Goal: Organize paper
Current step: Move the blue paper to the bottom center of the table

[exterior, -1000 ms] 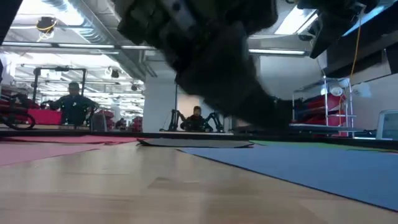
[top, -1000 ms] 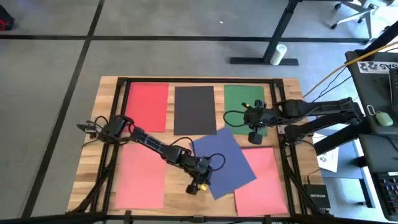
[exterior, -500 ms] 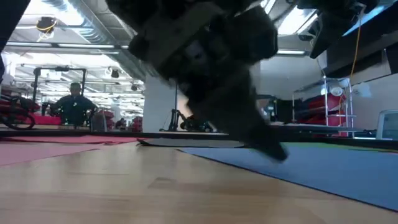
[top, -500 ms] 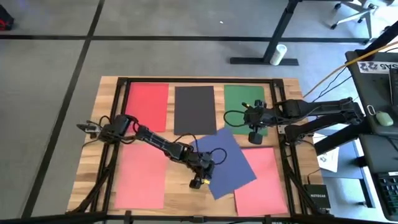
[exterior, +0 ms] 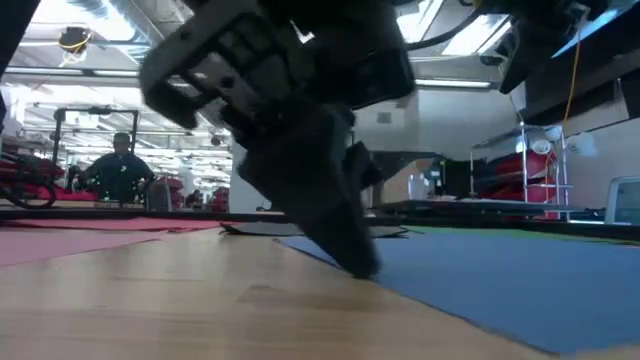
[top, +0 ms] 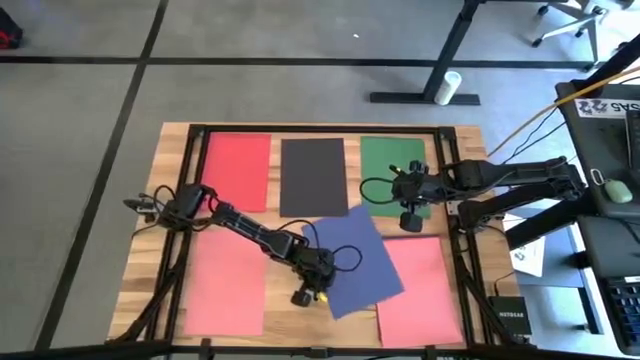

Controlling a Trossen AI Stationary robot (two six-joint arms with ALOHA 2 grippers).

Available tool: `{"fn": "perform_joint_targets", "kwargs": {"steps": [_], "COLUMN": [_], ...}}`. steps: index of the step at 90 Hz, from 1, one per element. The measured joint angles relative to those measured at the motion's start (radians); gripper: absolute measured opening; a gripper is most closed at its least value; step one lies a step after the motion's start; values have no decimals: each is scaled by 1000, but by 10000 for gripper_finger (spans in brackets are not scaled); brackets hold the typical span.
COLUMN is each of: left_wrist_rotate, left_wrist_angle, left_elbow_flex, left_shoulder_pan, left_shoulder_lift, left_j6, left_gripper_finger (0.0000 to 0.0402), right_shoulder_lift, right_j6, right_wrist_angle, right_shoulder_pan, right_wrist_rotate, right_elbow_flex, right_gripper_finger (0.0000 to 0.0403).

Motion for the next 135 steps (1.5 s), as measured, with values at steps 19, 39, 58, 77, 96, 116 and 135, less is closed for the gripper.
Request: {"fn": "perform_joint_targets", "kwargs": {"steps": [19, 39, 58, 77, 96, 116, 135], "left_wrist_rotate": [-59, -125, -121, 49, 138, 140, 136], "left_wrist_angle": [-201, -80, 76, 160, 142, 40, -32], "left_elbow_flex": [-4, -2, -3, -2, -2, -1, -1], "left_shoulder_pan": [-9, -67, -51, -7, -17, -56, -89], "left_shoulder_lift": [-128, -186, -69, 16, 39, 15, -19], "left_j6": [-14, -58, -36, -77, -119, -162, -200], "left_gripper_finger": [0, 0, 0, 0, 0, 0, 0], "right_shoulder_lift": [0, 0, 0, 0, 0, 0, 0], "right_j6": [0, 1, 1, 1, -2, -3, -3], "right_wrist_angle": [-15, -14, -4, -7, -11, -14, -15], "right_shoulder_pan": [0, 0, 0, 0, 0, 0, 0], "right_wrist_rotate": [-11, -20, -19, -21, -22, -30, -38], "right_elbow_flex": [0, 0, 0, 0, 0, 0, 0], "right_gripper_finger": [0, 0, 0, 0, 0, 0, 0]}}
